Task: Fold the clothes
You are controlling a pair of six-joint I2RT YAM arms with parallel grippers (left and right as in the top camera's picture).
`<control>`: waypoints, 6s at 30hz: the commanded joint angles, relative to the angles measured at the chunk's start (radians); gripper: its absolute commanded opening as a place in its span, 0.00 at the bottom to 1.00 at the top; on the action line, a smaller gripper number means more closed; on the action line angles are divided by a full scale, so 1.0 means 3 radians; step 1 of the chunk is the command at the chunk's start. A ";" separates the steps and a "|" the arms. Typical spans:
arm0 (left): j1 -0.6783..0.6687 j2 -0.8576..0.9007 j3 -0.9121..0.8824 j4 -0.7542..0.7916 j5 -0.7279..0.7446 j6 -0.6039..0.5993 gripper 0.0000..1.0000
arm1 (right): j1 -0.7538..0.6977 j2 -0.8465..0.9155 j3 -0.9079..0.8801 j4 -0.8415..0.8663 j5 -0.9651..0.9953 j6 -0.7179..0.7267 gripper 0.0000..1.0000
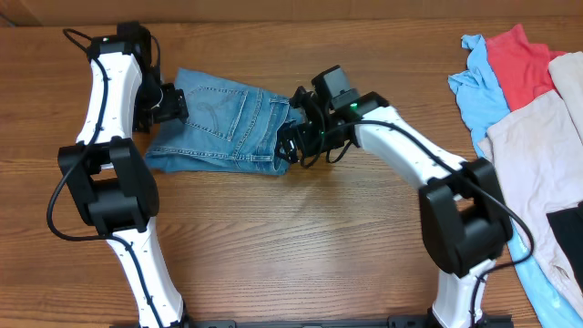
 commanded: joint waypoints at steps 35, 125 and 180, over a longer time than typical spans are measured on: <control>0.0014 -0.0097 -0.0051 -0.0988 0.0327 -0.0071 0.94 | 0.0912 0.0201 0.0031 -0.0331 -0.0404 0.0526 0.45; 0.0013 0.0117 -0.0629 0.0427 -0.0120 -0.0331 0.06 | -0.0112 -0.0579 0.0071 -0.1343 0.0510 0.0418 0.55; -0.1078 -0.1535 -0.0645 -0.0020 0.0403 0.0224 1.00 | -0.1197 -0.1148 0.0192 -0.1446 0.0793 0.0367 1.00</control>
